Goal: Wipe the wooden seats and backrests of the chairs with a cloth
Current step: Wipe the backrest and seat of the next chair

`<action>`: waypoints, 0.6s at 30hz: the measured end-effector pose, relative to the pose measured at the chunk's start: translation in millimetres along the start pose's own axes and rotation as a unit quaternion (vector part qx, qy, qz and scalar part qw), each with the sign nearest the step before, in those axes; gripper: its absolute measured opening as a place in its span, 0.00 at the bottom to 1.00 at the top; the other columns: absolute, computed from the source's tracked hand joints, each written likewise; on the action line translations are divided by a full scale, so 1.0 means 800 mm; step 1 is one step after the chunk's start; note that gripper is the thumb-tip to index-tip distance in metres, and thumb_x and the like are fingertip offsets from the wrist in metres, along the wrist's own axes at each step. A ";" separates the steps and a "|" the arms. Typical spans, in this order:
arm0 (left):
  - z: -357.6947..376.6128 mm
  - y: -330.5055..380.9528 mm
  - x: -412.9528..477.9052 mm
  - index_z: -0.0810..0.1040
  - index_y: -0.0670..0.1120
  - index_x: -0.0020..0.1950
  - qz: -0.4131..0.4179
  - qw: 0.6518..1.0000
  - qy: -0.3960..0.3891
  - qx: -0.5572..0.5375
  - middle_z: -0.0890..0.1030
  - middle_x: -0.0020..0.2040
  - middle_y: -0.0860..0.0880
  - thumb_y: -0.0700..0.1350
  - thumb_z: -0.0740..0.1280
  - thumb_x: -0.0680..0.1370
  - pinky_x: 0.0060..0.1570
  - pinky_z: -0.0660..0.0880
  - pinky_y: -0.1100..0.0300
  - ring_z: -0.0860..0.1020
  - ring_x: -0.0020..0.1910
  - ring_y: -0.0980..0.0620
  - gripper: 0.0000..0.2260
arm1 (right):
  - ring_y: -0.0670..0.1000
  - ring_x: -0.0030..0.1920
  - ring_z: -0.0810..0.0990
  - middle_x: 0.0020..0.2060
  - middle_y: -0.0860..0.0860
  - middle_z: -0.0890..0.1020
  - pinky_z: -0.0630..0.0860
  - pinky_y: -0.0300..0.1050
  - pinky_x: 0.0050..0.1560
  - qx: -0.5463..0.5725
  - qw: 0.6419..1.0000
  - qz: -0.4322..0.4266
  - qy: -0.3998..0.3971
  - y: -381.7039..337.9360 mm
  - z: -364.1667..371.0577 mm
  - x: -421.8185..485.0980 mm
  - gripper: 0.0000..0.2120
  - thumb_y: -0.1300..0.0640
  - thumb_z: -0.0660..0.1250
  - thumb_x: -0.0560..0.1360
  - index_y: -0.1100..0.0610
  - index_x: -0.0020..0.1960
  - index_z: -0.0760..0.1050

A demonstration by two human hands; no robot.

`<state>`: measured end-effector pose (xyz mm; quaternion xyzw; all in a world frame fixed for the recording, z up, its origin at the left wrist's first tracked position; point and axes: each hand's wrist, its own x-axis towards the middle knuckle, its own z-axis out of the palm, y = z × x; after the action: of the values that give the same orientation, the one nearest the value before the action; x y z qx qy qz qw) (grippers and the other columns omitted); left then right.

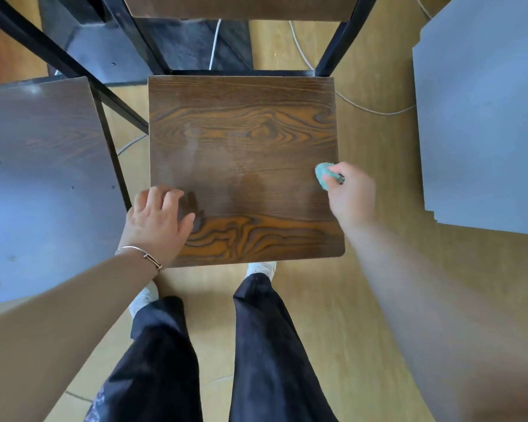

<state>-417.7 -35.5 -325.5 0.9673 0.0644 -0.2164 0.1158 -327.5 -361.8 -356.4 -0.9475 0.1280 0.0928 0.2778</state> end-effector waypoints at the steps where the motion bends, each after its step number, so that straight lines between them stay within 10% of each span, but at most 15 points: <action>1: 0.001 -0.003 -0.004 0.71 0.44 0.66 0.000 1.000 -0.007 0.001 0.71 0.62 0.43 0.53 0.65 0.76 0.58 0.71 0.40 0.66 0.61 0.38 0.21 | 0.56 0.50 0.80 0.49 0.55 0.83 0.66 0.36 0.45 -0.008 1.000 0.019 -0.016 0.012 0.003 0.001 0.08 0.59 0.69 0.74 0.57 0.53 0.81; 14: 0.010 -0.021 -0.032 0.67 0.47 0.70 -0.015 0.999 -0.038 0.002 0.68 0.67 0.45 0.56 0.59 0.79 0.64 0.67 0.43 0.64 0.65 0.40 0.22 | 0.56 0.51 0.79 0.51 0.56 0.80 0.78 0.47 0.51 0.061 0.982 -0.103 -0.148 -0.124 0.139 -0.191 0.09 0.63 0.69 0.75 0.60 0.55 0.80; 18: 0.002 -0.032 -0.030 0.67 0.47 0.69 -0.026 0.999 -0.025 -0.026 0.69 0.67 0.45 0.56 0.59 0.79 0.63 0.68 0.43 0.64 0.64 0.40 0.22 | 0.57 0.46 0.80 0.44 0.56 0.81 0.73 0.44 0.49 0.097 0.992 -0.083 -0.014 -0.082 0.095 -0.175 0.06 0.64 0.71 0.71 0.61 0.48 0.81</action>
<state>-444.7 -13.0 -321.6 0.9562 0.0925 -0.2417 0.1371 -448.9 -240.5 -351.7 -0.9221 0.0536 0.0694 0.3770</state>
